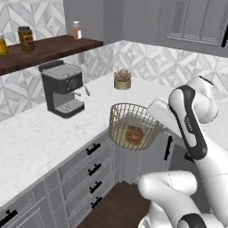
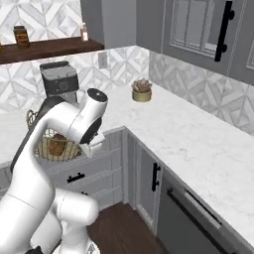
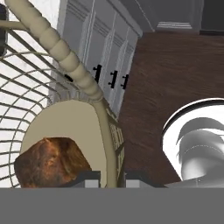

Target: Open the cabinet, pick up the bread from the cabinet and place it in the basket. Then move the basket to the dining counter.

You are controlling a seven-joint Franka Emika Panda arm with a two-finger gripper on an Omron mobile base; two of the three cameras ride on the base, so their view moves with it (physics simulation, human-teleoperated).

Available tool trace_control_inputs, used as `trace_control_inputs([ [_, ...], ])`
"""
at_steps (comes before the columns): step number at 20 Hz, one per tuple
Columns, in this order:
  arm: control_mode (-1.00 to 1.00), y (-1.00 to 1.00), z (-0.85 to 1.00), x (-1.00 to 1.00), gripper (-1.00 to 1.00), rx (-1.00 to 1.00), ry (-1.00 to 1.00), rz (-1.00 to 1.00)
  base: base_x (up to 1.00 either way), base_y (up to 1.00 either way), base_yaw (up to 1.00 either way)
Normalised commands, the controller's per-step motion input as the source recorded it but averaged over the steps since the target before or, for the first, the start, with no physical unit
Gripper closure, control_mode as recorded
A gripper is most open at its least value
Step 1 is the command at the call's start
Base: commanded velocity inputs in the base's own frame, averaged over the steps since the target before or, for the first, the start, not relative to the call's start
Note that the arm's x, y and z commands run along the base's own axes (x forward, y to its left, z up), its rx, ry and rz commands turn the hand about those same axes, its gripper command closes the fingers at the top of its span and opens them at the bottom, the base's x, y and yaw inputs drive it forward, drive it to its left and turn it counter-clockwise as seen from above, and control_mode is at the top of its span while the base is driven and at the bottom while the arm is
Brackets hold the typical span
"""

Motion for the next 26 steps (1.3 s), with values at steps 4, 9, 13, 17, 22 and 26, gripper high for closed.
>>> trace_control_inputs([
  [4,1.0,0.0,0.0,0.0,1.0,0.0,0.0,0.0,-0.43,-0.53,-0.64],
  [9,1.0,0.0,0.0,0.0,1.0,0.0,0.0,0.0,-0.29,-0.54,-0.67],
  [13,1.0,0.0,0.0,0.0,1.0,0.0,0.0,0.0,-0.01,-0.4,-0.65],
  [17,1.0,0.0,0.0,0.0,1.0,0.0,0.0,0.0,0.02,-0.33,-0.65],
  [22,1.0,0.0,0.0,0.0,1.0,0.0,0.0,0.0,0.07,-0.23,-0.63],
  [26,1.0,0.0,0.0,0.0,1.0,0.0,0.0,0.0,0.0,-0.34,-0.67],
])
